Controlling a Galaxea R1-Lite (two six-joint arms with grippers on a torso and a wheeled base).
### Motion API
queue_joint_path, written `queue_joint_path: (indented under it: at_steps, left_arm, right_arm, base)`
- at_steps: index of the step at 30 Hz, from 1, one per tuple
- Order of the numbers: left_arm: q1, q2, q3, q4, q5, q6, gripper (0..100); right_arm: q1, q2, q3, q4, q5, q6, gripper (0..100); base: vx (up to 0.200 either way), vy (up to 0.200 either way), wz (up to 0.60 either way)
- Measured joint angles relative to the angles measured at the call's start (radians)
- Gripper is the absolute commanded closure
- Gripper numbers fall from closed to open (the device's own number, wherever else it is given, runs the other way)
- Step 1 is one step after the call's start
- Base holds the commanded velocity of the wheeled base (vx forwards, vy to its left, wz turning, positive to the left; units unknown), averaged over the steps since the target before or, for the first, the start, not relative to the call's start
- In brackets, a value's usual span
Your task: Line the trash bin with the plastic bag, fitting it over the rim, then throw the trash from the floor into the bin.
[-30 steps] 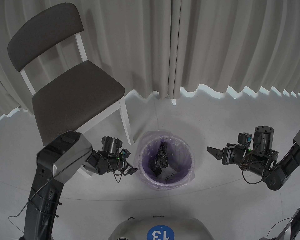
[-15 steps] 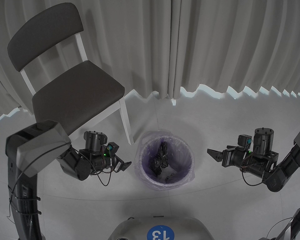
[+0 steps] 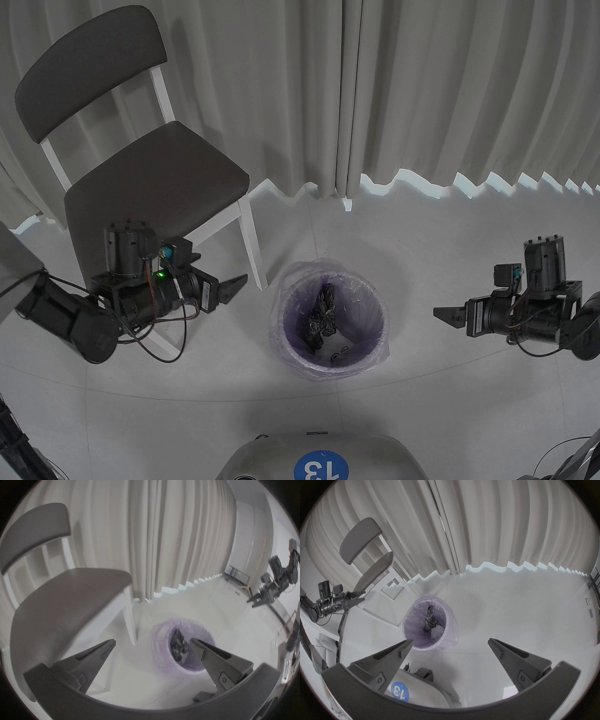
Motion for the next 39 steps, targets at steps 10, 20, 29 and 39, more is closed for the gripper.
queue_joint_path:
  at_steps: [10, 20, 29, 39]
  left_arm:
    - [0.050, -0.282, 0.023, 0.252, 0.079, -0.056, 0]
    - [0.103, -0.577, -0.026, 0.510, 0.100, -0.062, 0]
    - [0.139, -0.829, -0.064, 0.675, 0.104, -0.063, 0]
    - [0.147, -1.099, -0.037, 0.750, 0.103, -0.064, 0]
  right_arm:
    - [-0.010, -0.292, -0.135, 0.338, -0.048, -0.049, 0]
    - [-0.067, -0.574, -0.232, 0.576, -0.074, -0.090, 0]
    - [-0.122, -0.858, -0.294, 0.747, -0.071, -0.134, 0]
    - [-0.135, -1.137, -0.367, 0.859, -0.066, -0.143, 0]
  base:
    - [0.000, 0.000, 0.00]
    - [0.000, 0.000, 0.00]
    - [0.000, 0.000, 0.00]
    - [0.000, 0.000, 0.00]
